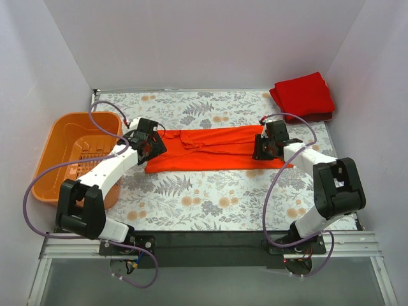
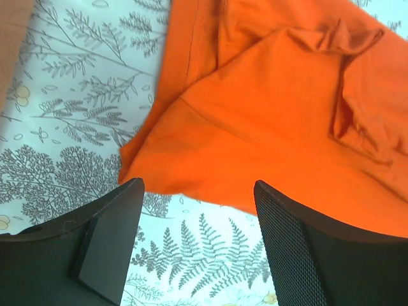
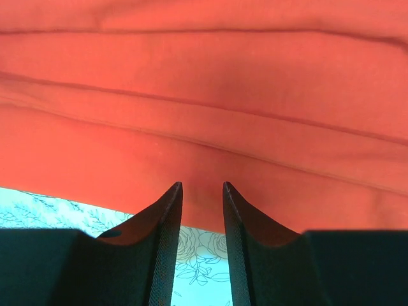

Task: Fold and stack the t-shirts
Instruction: Fold the tshirt

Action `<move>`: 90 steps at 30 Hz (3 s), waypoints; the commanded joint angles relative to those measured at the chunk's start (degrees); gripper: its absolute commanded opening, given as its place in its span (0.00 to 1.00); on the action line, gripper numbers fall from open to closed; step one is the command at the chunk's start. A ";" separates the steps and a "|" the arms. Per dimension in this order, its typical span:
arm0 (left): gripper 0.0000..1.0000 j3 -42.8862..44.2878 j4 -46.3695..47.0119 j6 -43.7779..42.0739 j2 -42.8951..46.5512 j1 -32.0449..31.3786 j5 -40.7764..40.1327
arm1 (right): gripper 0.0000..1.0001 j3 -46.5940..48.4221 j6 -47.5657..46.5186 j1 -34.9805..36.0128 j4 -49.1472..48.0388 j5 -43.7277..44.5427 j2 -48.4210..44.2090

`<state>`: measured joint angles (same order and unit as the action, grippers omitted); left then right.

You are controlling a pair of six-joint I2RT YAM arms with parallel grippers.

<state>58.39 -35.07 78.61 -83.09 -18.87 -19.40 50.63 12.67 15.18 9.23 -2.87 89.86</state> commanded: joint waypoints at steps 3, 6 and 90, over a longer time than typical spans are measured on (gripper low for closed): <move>0.69 -7.14 6.66 -3.02 5.83 -0.20 4.63 | 0.37 2.98 0.78 0.82 -0.44 1.64 3.29; 0.69 -9.60 9.13 -3.37 6.27 -0.20 5.16 | 0.36 3.68 0.78 0.82 -0.45 2.61 4.52; 0.72 -16.47 9.93 -3.11 10.32 2.17 4.02 | 0.34 16.95 -6.25 11.62 -1.24 1.38 13.14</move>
<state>42.44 -27.94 76.79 -73.91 -16.97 -13.93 64.20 7.88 24.95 6.61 -4.32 102.39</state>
